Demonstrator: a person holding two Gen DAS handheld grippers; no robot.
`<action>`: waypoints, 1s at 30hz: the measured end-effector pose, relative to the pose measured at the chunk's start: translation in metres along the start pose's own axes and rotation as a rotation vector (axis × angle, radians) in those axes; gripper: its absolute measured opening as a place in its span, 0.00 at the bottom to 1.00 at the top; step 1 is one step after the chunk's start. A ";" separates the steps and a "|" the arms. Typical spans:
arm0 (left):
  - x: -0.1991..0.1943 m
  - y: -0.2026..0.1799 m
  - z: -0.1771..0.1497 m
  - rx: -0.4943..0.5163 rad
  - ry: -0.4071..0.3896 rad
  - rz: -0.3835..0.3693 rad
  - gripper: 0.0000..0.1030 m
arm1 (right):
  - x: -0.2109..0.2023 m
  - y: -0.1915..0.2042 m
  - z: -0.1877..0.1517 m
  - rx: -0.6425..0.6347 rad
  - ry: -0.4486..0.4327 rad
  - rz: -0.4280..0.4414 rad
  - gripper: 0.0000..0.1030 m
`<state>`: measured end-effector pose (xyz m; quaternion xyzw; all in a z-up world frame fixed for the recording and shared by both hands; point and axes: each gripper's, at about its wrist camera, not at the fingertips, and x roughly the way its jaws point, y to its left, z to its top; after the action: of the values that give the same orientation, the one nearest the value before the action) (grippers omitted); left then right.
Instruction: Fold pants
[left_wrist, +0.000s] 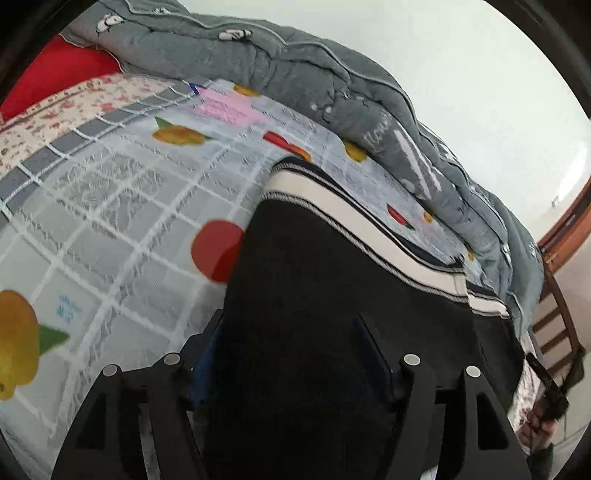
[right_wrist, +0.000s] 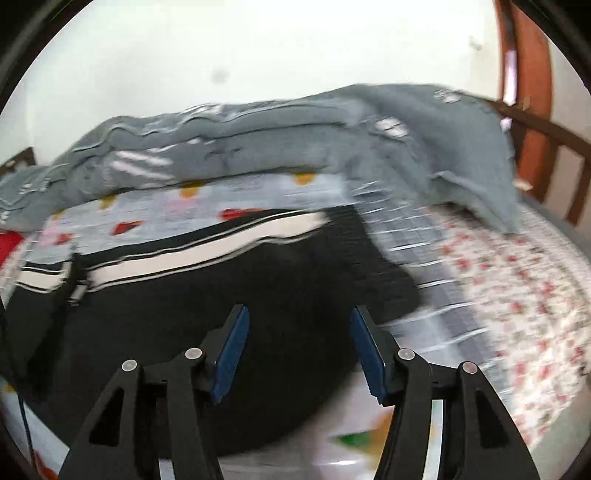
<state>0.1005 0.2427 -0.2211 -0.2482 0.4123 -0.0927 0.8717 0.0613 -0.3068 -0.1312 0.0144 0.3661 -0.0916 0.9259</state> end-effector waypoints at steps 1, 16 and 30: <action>-0.004 0.001 -0.004 -0.003 0.007 -0.019 0.63 | 0.007 0.012 -0.002 -0.011 0.019 0.031 0.54; -0.010 -0.001 -0.021 -0.068 -0.048 -0.067 0.65 | 0.054 0.056 -0.032 -0.092 0.100 -0.012 0.50; -0.042 0.000 -0.061 -0.084 -0.077 -0.112 0.66 | 0.055 0.062 -0.040 -0.102 0.040 -0.042 0.51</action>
<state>0.0274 0.2365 -0.2256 -0.3106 0.3673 -0.1144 0.8692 0.0848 -0.2507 -0.2007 -0.0385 0.3888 -0.0920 0.9159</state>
